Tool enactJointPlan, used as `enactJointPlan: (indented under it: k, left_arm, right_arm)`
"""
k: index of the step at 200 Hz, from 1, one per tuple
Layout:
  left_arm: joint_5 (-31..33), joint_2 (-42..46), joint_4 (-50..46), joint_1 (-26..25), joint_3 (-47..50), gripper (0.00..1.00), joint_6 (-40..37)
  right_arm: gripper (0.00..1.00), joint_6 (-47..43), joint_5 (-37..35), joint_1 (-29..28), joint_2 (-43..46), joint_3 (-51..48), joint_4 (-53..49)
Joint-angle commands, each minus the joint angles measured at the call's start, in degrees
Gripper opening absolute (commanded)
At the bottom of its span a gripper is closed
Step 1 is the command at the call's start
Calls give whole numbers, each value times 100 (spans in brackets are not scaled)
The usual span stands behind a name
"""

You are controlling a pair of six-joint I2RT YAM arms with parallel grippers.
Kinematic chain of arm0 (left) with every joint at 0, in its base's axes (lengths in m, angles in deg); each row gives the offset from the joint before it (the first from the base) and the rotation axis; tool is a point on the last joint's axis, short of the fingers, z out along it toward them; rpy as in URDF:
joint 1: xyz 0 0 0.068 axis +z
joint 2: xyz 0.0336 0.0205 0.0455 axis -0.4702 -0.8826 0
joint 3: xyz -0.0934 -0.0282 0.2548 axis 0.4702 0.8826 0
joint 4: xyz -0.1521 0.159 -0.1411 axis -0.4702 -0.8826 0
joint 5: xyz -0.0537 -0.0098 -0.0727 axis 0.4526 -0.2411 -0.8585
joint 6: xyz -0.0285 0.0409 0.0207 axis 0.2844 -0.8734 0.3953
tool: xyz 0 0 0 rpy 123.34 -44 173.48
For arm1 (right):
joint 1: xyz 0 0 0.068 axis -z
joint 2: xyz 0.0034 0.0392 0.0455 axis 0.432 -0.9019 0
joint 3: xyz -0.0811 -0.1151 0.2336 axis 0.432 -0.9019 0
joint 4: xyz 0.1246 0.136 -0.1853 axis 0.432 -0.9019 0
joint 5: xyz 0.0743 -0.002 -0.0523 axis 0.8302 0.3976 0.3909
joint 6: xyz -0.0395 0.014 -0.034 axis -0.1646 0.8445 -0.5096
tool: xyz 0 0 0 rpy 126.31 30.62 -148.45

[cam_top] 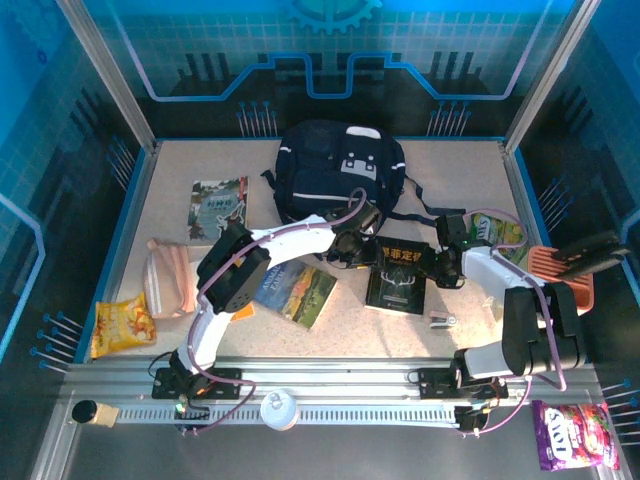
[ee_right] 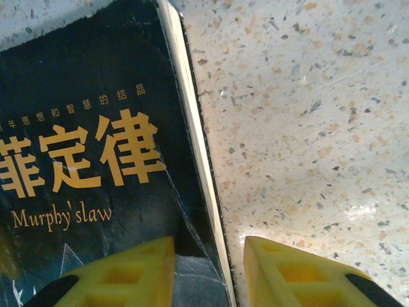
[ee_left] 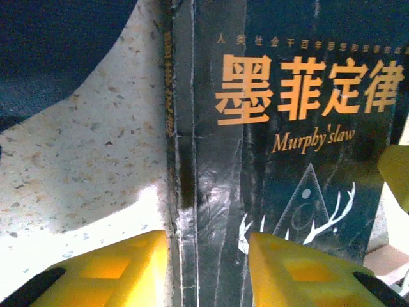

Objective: Pack the student bag
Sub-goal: Pick up the book from the middle-right of the table.

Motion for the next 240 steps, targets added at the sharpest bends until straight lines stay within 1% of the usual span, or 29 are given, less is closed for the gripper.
enactJointPlan:
  k: [1,85,103,114,138,157,191,210,240]
  left_arm:
    - [-121,-160,-201,-44,-215,39,165]
    - [-540,-464,-88,36,-357,44,352]
    - [-650,-516,-65,47,-392,47,409]
    - [-743,-549,-30,45,-410,51,449]
    - [-1032,-562,108,66,-444,50,566]
    - [-1328,-402,409,104,-381,48,653]
    - [-1835,191,1180,113,-61,45,840]
    - [-1873,470,1494,118,220,44,1027]
    - [-2109,639,2355,117,735,39,1496]
  right_arm:
    - [33,14,192,92,-75,-51,15]
    - [32,163,434,111,-374,-118,130]
    - [32,185,493,122,-423,-116,148]
    - [31,212,535,121,-442,-135,169]
    - [29,283,576,133,-399,-189,235]
    - [28,354,595,152,-365,-197,239]
    - [26,470,594,257,-290,-239,219]
    - [25,518,458,274,-140,-261,148]
    - [23,650,293,279,119,-349,122]
